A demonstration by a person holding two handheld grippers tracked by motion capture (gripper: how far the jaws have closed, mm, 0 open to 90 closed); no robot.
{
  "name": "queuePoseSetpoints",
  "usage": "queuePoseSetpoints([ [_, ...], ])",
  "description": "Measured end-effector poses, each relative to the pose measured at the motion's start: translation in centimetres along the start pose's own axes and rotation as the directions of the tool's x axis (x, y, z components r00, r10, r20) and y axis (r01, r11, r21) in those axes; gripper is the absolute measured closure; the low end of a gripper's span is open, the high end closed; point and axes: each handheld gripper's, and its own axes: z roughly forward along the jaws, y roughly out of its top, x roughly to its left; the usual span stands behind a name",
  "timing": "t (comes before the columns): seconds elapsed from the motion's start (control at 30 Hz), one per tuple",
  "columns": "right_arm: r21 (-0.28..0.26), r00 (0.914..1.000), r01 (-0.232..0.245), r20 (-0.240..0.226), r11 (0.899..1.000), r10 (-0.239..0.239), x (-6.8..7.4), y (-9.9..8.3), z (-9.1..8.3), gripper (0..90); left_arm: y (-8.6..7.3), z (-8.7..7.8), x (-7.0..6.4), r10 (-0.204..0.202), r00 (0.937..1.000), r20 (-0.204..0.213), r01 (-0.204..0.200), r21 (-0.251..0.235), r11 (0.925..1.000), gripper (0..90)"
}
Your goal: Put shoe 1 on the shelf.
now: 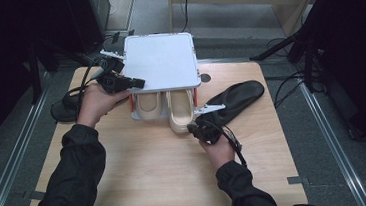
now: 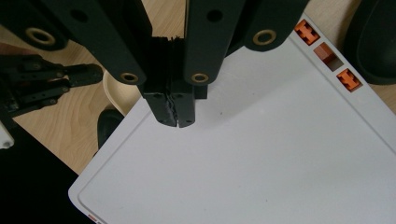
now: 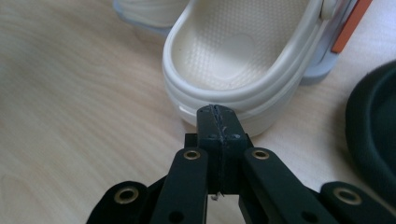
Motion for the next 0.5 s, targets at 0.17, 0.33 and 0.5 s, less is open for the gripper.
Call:
queuePoseSetpoints([
  [0.17, -0.011, 0.9998, -0.015, 0.015, 1.0, 0.016, -0.4, 1.1, 1.3, 90.0, 0.0, 0.0, 0.0, 0.004, 1.0, -0.001, -0.004, 0.001, 1.0, 90.0],
  [0.33, -0.023, 0.9992, -0.038, 0.014, 0.999, 0.038, -0.5, 2.3, 2.9, 90.0, 0.0, 0.0, 0.1, 0.001, 1.0, 0.002, -0.001, 0.0, 1.0, 90.0],
  [0.5, -0.023, 0.9987, -0.045, 0.022, 0.999, 0.045, -0.2, 3.0, 3.7, 90.0, 0.0, 0.0, 0.1, 0.002, 1.0, 0.002, -0.002, 0.0, 1.0, 90.0],
])
